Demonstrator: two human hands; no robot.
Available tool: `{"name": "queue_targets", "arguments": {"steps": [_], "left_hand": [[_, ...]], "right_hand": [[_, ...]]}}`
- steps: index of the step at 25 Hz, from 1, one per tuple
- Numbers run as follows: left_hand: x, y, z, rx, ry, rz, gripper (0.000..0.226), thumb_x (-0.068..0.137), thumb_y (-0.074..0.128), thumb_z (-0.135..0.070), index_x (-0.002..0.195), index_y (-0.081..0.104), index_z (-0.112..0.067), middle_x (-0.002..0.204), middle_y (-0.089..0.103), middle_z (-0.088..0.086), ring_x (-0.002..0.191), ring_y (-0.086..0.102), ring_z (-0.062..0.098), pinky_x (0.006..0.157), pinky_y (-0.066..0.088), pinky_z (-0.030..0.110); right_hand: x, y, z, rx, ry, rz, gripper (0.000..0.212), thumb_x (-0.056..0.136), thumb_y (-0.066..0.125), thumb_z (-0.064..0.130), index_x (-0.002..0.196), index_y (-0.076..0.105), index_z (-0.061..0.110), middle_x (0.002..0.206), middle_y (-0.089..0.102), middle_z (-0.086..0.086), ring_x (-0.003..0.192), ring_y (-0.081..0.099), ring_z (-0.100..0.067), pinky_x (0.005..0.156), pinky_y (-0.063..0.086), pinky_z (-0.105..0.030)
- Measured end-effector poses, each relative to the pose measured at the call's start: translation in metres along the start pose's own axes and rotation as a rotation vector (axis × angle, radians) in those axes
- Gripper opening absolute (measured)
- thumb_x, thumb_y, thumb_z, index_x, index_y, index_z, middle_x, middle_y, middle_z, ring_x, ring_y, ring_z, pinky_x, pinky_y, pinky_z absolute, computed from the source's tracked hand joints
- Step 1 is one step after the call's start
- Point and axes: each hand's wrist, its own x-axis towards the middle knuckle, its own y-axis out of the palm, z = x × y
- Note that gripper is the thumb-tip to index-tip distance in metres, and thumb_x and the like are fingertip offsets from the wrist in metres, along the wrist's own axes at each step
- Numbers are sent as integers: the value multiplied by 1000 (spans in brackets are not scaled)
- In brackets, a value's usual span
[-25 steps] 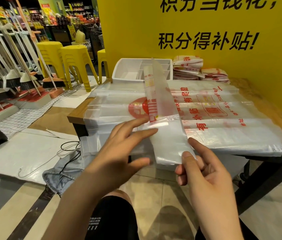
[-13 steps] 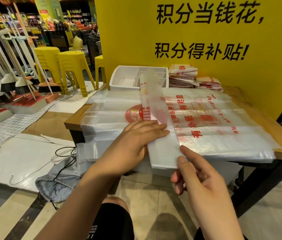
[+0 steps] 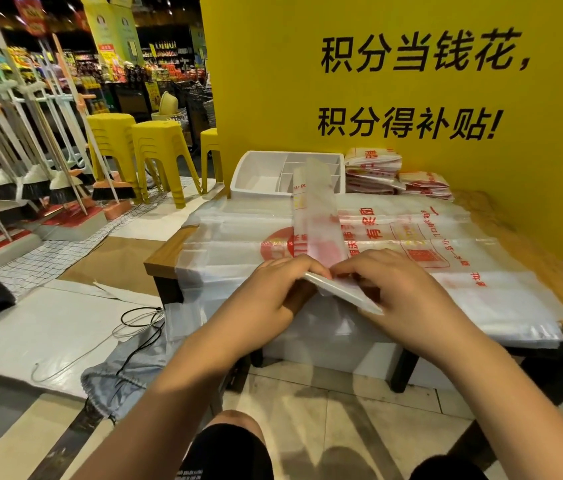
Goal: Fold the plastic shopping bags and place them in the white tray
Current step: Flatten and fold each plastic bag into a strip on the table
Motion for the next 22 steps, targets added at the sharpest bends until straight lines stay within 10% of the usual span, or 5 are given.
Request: {"name": "queue_targets", "arguments": {"steps": [17, 22], "left_hand": [[4, -16, 1, 79, -217, -70, 13, 94, 66, -33, 94, 57, -42, 97, 55, -23, 100, 51, -4, 80, 40, 8], [14, -14, 7, 110, -245, -58, 20, 100, 55, -36, 95, 64, -19, 95, 60, -8, 98, 49, 12, 81, 40, 21]], "right_hand": [[18, -6, -6, 228, 177, -37, 6, 94, 64, 31, 91, 69, 33, 86, 68, 22, 84, 58, 9, 65, 36, -5], [22, -2, -7, 238, 252, 28, 18, 97, 57, 38, 104, 70, 27, 100, 65, 12, 93, 58, -8, 83, 48, -30]]}}
